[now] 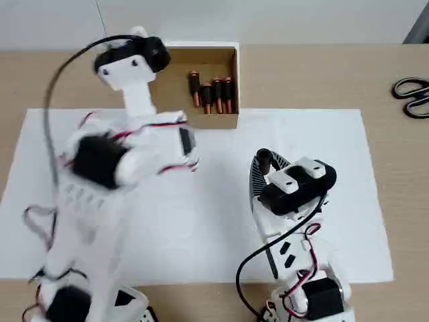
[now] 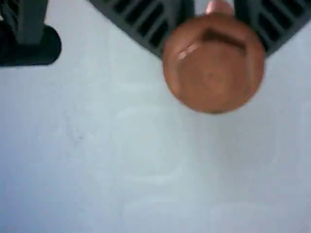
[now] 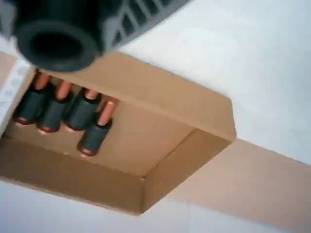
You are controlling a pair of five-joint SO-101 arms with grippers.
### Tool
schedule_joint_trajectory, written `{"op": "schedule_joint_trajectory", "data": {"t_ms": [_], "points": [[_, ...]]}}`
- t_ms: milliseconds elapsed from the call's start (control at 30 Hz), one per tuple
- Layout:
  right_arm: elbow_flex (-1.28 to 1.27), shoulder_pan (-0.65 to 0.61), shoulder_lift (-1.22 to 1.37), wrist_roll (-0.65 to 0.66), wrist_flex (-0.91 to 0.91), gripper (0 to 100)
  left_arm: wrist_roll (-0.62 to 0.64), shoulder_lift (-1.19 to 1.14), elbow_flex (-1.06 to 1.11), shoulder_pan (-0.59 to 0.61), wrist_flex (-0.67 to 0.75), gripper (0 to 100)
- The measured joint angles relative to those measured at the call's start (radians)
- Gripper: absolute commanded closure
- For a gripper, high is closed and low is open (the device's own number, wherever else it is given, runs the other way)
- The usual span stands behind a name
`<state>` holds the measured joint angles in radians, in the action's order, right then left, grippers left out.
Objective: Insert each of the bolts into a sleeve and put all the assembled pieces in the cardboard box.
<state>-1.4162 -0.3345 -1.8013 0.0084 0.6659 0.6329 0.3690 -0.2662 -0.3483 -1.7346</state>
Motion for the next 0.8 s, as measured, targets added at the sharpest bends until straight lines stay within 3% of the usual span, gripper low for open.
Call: {"op": "schedule_joint_trajectory", "data": {"t_ms": [233,433,600,800], "points": [[0.000,-0.184,0.000,0.046,0.000,99.4,-0.094,0.175,0.009,0.000,0.020,99],[0.000,-0.219,0.000,0.167,-0.155,99.4,-0.163,0.267,0.180,-0.002,0.198,99],[0.000,-0.178,0.000,0.175,-0.215,99.4,-0.239,0.463,0.437,-0.002,0.454,99],[0.000,-0.167,0.000,0.175,-0.224,99.4,-0.290,0.735,0.876,-0.008,0.961,99]]}}
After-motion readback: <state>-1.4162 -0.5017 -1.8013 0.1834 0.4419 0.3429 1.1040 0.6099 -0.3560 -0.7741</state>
